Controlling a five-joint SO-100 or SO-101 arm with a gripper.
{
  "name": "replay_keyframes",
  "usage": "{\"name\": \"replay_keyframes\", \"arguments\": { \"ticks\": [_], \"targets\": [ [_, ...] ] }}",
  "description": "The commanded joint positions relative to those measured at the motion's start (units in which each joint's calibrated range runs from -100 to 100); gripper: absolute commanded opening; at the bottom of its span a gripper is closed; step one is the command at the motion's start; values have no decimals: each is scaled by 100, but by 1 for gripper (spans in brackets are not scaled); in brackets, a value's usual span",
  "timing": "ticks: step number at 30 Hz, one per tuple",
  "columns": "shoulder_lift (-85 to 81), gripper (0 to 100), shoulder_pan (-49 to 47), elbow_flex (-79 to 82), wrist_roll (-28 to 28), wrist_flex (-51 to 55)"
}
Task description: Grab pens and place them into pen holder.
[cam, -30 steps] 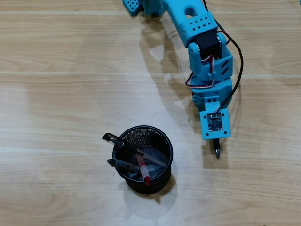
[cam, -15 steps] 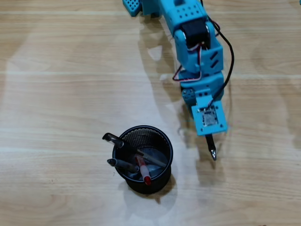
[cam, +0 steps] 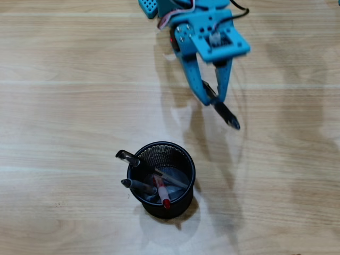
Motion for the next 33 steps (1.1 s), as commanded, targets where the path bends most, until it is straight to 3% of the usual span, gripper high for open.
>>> {"name": "replay_keyframes", "arguments": {
  "ticks": [1, 8, 16, 20, 25, 33],
  "targets": [
    [-736, 2, 153, 173, 107, -581],
    [-1677, 2, 226, 2002, 163, -2397],
    [-2307, 2, 580, 4905, 147, -6143],
    [-2055, 2, 898, 5517, 147, -7486],
    [-1198, 2, 1261, 5157, 147, -8235],
    [306, 2, 1434, 3580, 132, -8278]
  ]
}}
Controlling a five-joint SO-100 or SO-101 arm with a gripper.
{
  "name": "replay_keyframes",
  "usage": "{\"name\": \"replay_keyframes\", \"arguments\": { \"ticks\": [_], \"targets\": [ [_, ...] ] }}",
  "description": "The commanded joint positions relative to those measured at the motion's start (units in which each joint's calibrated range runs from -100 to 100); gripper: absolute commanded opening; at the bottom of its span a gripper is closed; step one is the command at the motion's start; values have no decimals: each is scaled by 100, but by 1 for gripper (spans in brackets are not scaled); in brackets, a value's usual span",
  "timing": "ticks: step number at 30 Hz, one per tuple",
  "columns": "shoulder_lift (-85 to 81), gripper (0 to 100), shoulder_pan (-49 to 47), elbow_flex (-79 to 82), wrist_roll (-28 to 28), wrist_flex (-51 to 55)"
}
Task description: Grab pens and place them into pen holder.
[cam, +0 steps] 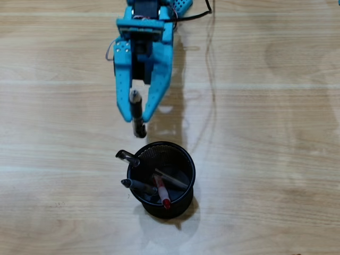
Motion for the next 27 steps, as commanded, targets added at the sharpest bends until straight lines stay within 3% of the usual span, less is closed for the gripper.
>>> {"name": "replay_keyframes", "arguments": {
  "ticks": [1, 17, 23, 27],
  "targets": [
    [415, 2, 8, -915, -19, -112],
    [1255, 3, -292, -1059, -303, -163],
    [1255, 13, -319, -707, -603, -163],
    [1238, 12, -319, -671, -613, -163]
  ]
}}
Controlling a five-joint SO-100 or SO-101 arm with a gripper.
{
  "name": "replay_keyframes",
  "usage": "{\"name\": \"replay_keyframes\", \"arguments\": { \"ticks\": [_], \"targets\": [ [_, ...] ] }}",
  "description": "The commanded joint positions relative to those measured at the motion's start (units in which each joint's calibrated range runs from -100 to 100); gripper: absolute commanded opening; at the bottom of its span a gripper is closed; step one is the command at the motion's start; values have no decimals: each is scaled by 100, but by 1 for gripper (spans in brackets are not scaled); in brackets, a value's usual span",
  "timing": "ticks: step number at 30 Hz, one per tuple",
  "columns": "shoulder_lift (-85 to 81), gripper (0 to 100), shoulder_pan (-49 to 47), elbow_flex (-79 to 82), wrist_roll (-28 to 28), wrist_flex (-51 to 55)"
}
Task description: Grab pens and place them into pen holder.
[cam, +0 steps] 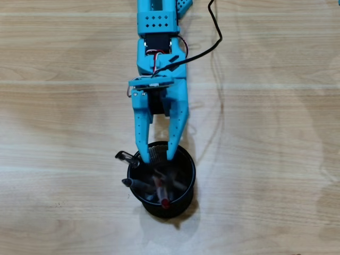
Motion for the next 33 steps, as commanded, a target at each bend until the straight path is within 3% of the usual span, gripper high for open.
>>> {"name": "replay_keyframes", "arguments": {
  "ticks": [1, 7, 11, 22, 27, 33],
  "targets": [
    [-60, 12, 15, -23, -21, -103],
    [-245, 12, 42, 4, 15, -42],
    [-816, 2, 24, 635, 365, -34],
    [-4041, 2, 233, 4817, 1361, 164],
    [-5822, 3, 287, 5943, 2011, 1611],
    [-7317, 3, 233, 6178, 2982, 4038]
  ]
}}
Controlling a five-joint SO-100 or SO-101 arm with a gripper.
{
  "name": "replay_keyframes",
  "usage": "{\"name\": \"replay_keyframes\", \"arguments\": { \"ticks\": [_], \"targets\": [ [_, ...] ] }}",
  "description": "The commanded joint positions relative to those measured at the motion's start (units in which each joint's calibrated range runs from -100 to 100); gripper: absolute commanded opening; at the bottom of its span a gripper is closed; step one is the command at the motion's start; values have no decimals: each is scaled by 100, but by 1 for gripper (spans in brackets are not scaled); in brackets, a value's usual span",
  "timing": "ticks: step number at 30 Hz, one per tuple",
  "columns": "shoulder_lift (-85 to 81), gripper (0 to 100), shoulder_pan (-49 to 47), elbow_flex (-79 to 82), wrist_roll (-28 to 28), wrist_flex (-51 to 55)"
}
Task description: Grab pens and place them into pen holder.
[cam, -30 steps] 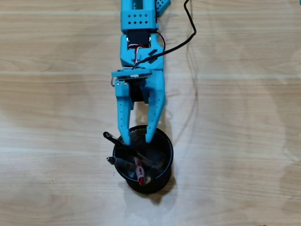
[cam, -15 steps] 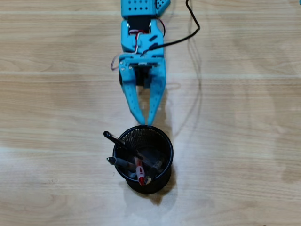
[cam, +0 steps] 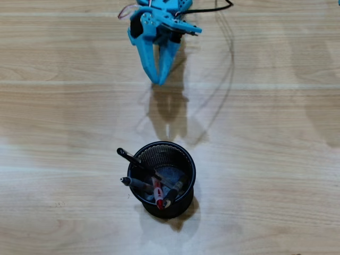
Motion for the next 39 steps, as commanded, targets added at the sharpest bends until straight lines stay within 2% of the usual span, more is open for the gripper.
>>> {"name": "replay_keyframes", "arguments": {
  "ticks": [1, 5, 14, 16, 24, 36, 39],
  "targets": [
    [-954, 3, -101, 116, 583, 1528],
    [-1760, 3, -210, 719, 1162, 2518],
    [-4012, 3, -292, 2946, 2209, 2527],
    [-4339, 3, -356, 3027, 2234, 2793],
    [-5633, 3, -328, 2964, 2239, 4998],
    [-5582, 3, -301, 2982, 2245, 4868],
    [-5582, 3, -365, 2982, 2580, 4860]
  ]
}}
